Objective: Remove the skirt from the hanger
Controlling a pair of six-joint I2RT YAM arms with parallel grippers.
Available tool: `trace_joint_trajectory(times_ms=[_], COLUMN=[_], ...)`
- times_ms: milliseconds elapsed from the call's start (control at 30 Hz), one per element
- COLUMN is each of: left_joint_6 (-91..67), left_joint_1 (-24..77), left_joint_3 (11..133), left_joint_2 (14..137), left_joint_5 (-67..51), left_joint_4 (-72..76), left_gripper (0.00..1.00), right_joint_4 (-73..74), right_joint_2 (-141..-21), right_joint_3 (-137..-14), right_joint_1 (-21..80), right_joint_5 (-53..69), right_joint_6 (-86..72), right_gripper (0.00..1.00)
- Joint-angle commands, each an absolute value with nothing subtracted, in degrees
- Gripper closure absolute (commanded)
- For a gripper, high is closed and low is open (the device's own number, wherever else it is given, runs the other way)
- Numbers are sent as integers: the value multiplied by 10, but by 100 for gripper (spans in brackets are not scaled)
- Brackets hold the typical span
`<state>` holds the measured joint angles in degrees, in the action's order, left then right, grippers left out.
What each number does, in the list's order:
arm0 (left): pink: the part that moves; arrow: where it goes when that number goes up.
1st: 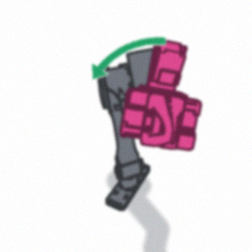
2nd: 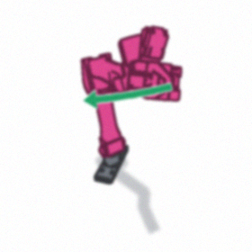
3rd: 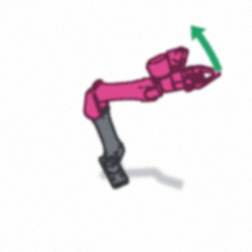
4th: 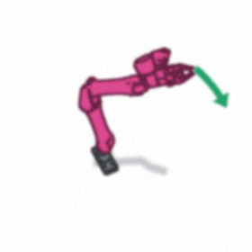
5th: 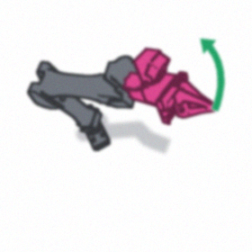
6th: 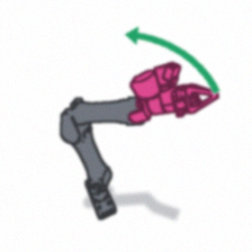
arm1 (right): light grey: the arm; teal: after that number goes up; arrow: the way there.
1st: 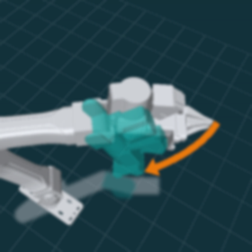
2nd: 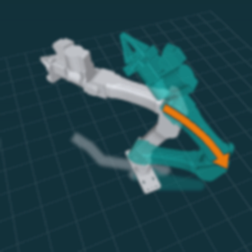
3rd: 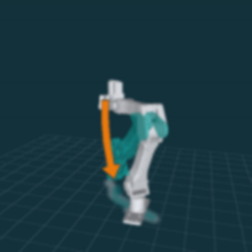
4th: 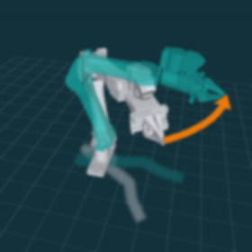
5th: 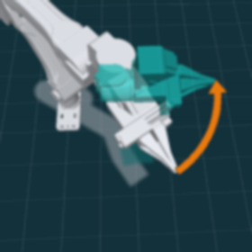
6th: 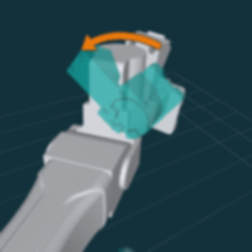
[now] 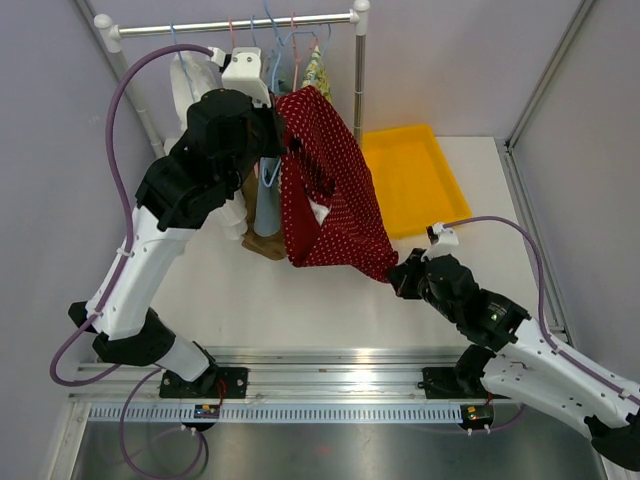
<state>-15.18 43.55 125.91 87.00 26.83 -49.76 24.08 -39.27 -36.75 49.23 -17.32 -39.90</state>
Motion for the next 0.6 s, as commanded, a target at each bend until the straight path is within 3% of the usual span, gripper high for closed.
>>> trace_joint_trajectory(times_ms=[0, 100, 233, 267, 433, 567], left_joint_6=[-148, -156, -172, -175, -184, -185], left_joint_1=[432, 433, 439, 442, 453, 454], left_joint_3=[1283, 1271, 1227, 1204, 1159, 1154], left_joint_2=[845, 839, 824, 819, 802, 812], left_joint_5=[296, 287, 275, 273, 272, 267], left_joint_4=[-439, -441, -433, -431, -413, -409], left_gripper=[100, 100, 100, 100, 100, 100], right_joint_4=[243, 227, 233, 245, 284, 309], right_joint_2=[-409, -451, -569, -598, -756, -864], right_joint_3=[-438, -517, -716, -814, -1049, -1181], right_joint_1=[495, 494, 463, 447, 265, 193], right_joint_5=[-234, -282, -347, -342, -205, -137], right_joint_6=[-382, -315, -188, -152, -120, -126], right_gripper=[100, 100, 100, 100, 100, 100])
